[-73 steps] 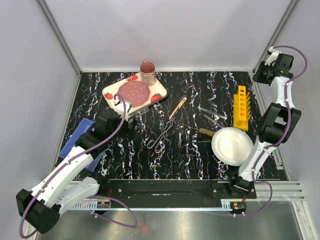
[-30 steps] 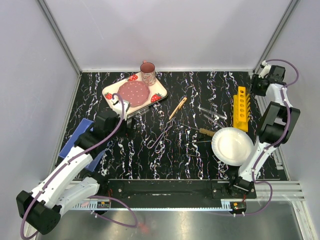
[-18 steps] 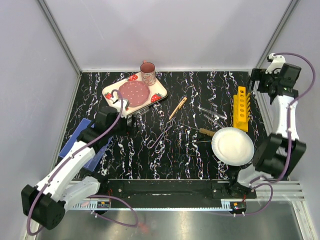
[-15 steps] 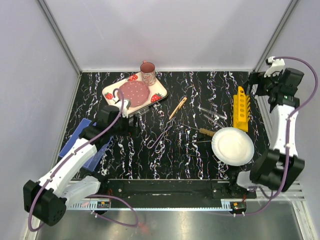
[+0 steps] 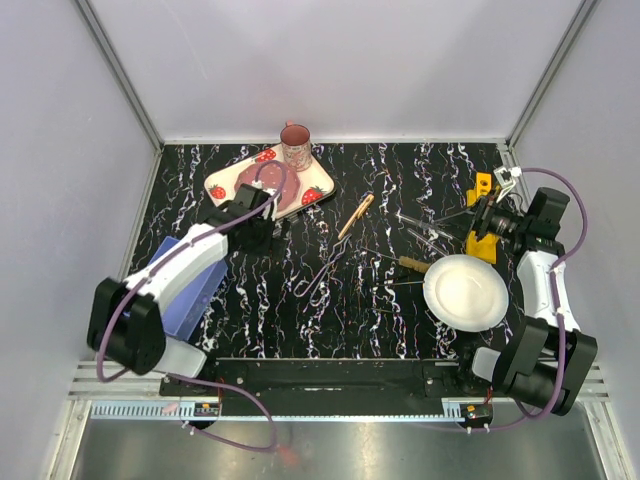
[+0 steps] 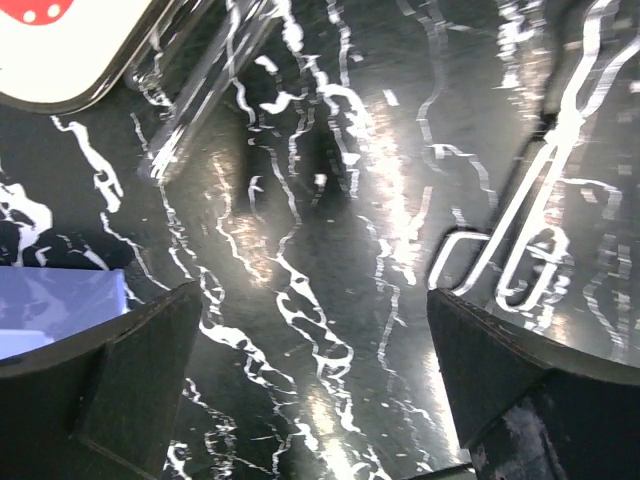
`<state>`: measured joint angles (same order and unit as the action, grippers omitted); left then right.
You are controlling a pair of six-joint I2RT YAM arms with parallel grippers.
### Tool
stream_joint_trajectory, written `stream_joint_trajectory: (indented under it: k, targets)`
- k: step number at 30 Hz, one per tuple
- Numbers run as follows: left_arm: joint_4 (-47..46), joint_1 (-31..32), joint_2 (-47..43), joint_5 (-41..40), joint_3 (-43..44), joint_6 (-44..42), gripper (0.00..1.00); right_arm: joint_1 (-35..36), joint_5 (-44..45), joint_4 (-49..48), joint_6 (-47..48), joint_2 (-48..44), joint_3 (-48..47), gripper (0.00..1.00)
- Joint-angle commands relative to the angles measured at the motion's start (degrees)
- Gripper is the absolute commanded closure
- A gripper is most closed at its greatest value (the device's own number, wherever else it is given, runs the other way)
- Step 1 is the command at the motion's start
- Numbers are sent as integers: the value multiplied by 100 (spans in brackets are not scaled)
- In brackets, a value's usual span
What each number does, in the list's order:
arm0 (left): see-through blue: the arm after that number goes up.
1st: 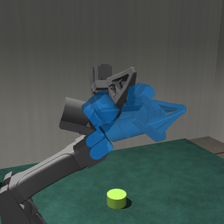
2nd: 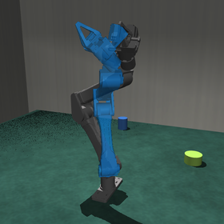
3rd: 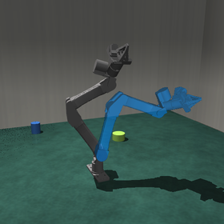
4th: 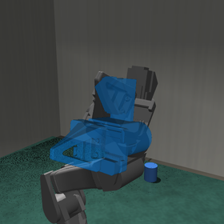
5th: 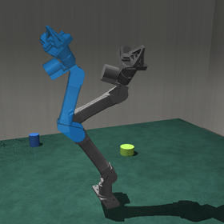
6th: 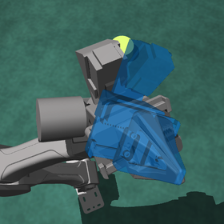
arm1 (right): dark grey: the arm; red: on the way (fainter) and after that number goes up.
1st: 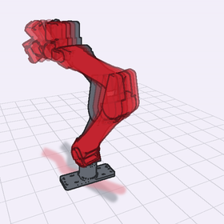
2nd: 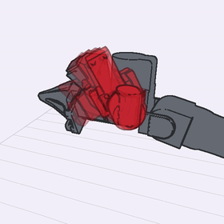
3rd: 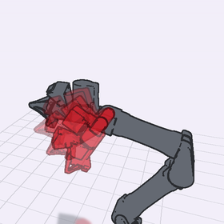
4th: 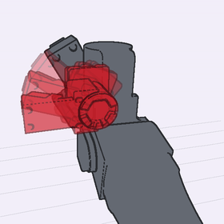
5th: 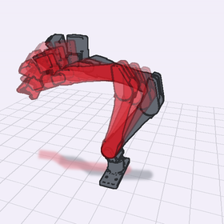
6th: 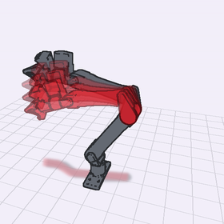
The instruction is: Organize the chemistry lab equipment
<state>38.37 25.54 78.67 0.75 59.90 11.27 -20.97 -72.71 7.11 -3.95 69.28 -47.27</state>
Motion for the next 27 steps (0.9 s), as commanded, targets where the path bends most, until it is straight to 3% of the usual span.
stream_joint_trajectory:
  k: [1,5,14,27]
  targets:
    - [294,-23,621,-892,530,-546,5,41,-640,-519,-160,-169,-90,0]
    - [312,-110,1394,-1218,821,-784,7,41,-631,-351,-19,-134,-143,0]
    - [276,-409,2485,-981,1577,-1091,19,41,-587,-79,157,-46,-257,0]
    - [268,-814,3215,-603,2035,-1232,36,41,-552,88,315,7,-318,0]
